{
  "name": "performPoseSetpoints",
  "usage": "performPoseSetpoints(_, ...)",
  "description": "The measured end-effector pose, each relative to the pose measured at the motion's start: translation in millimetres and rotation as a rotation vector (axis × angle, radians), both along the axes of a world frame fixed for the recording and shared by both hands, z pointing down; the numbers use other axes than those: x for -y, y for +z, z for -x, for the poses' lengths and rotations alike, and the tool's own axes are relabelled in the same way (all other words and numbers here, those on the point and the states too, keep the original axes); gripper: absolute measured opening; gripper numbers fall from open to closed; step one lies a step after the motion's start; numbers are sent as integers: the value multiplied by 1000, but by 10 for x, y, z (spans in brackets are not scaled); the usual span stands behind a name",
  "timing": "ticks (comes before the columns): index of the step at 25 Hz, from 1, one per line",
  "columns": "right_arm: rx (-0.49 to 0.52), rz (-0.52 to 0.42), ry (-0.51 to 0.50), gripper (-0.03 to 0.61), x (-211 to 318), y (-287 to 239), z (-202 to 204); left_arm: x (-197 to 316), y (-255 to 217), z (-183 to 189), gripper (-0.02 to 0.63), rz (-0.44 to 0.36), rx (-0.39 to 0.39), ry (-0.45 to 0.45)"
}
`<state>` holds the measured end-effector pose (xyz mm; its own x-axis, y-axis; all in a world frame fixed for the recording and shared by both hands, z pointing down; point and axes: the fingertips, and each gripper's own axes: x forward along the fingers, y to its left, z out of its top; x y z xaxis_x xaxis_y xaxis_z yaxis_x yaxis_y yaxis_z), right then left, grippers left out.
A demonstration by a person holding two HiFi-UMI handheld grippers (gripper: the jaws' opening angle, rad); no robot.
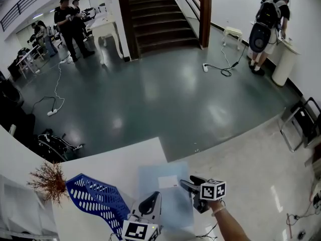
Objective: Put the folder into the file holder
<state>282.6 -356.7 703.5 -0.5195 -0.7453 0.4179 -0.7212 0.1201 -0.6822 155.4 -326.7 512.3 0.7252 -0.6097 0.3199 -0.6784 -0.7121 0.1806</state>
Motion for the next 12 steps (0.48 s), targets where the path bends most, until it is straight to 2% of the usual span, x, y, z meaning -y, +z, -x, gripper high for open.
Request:
performPoseSetpoints(4, 37, 20, -12, 301, 40, 98, 47, 22, 27, -3, 8, 7, 2, 1)
performPoseSetpoints(12, 185, 47, -16, 305, 113, 154, 120, 45, 70, -9, 8, 22, 9, 0)
